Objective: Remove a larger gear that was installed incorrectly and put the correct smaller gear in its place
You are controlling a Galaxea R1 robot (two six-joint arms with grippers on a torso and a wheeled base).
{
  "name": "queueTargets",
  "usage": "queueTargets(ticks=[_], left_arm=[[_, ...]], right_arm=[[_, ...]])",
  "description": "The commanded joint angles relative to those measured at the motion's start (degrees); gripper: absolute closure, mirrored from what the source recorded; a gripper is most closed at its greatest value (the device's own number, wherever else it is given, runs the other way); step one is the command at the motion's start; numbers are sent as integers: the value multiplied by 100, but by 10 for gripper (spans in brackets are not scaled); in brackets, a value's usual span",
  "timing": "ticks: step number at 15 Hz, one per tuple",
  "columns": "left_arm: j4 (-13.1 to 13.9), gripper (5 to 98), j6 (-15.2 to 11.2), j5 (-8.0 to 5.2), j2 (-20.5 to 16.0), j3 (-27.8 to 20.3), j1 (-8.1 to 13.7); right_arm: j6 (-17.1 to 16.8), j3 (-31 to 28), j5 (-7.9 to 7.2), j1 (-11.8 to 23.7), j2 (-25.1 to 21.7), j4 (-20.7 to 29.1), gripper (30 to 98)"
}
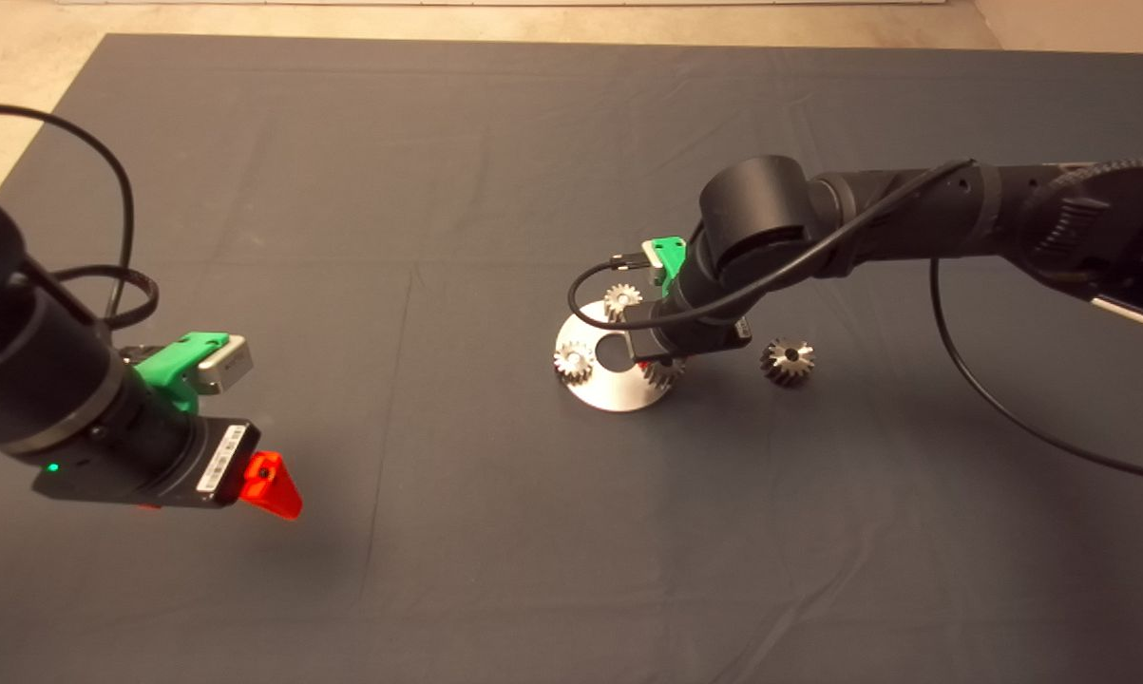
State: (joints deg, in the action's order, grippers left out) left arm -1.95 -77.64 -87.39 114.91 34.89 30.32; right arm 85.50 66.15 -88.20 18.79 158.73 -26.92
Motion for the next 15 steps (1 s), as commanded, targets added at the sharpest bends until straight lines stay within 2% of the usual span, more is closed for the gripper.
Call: queueTargets(ticks=[1, 10, 12, 15], left_arm=[[-60, 54, 12, -524, 2, 16, 10], [-60, 54, 12, -524, 2, 8, 10], [-60, 54, 12, -524, 2, 8, 10], [-60, 54, 12, -524, 2, 8, 10]], right_arm=[[28, -16, -680, 187, -13, -182, 916], [24, -24, -680, 187, -18, -191, 861], [21, -24, -680, 196, -22, -191, 804], [27, -24, -680, 193, -22, -185, 759]])
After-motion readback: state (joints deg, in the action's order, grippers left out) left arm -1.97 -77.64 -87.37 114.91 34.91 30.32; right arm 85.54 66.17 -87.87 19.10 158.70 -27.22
